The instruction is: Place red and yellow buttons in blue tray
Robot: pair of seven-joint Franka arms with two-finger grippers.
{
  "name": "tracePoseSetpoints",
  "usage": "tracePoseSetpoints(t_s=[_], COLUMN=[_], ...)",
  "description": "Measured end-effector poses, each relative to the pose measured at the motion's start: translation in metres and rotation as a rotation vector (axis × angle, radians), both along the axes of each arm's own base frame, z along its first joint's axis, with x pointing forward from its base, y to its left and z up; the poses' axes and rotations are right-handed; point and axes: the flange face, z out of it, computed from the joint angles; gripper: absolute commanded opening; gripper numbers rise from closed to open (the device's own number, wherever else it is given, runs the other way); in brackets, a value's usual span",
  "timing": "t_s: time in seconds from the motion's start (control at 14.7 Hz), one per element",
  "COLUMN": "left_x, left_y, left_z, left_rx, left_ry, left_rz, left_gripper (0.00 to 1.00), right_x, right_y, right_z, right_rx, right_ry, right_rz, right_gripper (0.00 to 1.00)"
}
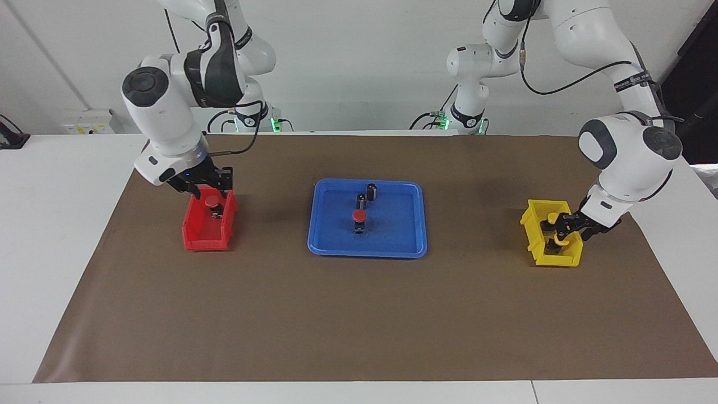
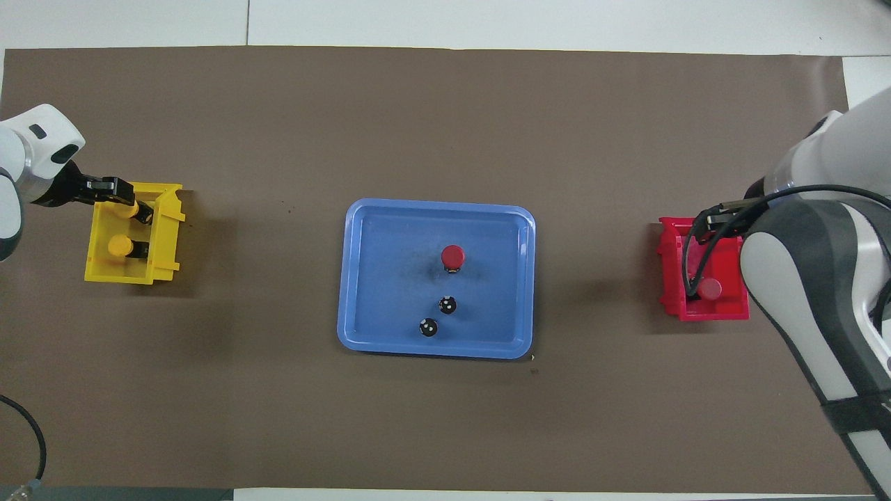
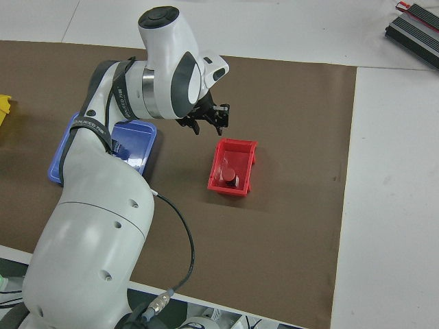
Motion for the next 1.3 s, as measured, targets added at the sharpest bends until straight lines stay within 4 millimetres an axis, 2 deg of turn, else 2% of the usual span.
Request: tracePoseSetpoints(t_s=[0.14,0.27,0.48,0.55,0.68,0.89,1.02,1.09,1.16,1.23,1.3], left_x=[-0.002,-0.003,-0.005,-0.007,-0.009,-0.009,-0.003,0.003,0.009,0.014,0.017], left_y=[0.000,-0.001,-0.004,-0.004,-0.004,-0.004,-0.005,-0.006,-0.010,-0.022,-0.045], left_z=[-0.006,-0.008,-0.015,-0.018,-0.024,-0.023,-0.004,0.017,0.048,0.076,0.096], left_rx=[0.000,0.000,0.000,0.000,0.000,-0.001,-0.002,-0.004,-0.006,-0.006,-0.007], left_ry=[0.003,0.001,-0.003,-0.003,-0.002,-0.002,0.011,0.025,0.034,0.031,0.020], left_rz=[0.000,-0.001,-0.006,-0.006,-0.006,-0.007,-0.008,-0.009,-0.014,-0.015,0.006], left_gripper=[0.67,0.67,0.66,0.60,0.02,0.02,0.02,0.02,0.02,0.02,0.02], right_x=[-0.015,-0.028,-0.040,-0.040,-0.044,-0.050,-0.053,-0.054,-0.055,-0.056,-0.057], right_y=[-0.017,-0.020,-0.029,-0.028,-0.026,-0.026,-0.027,-0.028,-0.028,-0.028,-0.028], right_z=[-0.029,-0.052,-0.070,-0.072,-0.080,-0.089,-0.094,-0.097,-0.099,-0.100,-0.102], right_rx=[0.003,0.006,0.031,0.036,0.038,0.040,0.042,0.042,0.042,0.042,0.043], right_ry=[-0.022,-0.038,-0.041,-0.051,-0.053,-0.054,-0.057,-0.057,-0.056,-0.054,-0.053], right_rz=[-0.013,0.005,-0.006,-0.006,-0.002,0.023,0.037,0.039,0.040,0.040,0.040], right_gripper=[0.62,0.62,0.62,0.62,0.62,0.62,0.62,0.62,0.62,0.62,0.61])
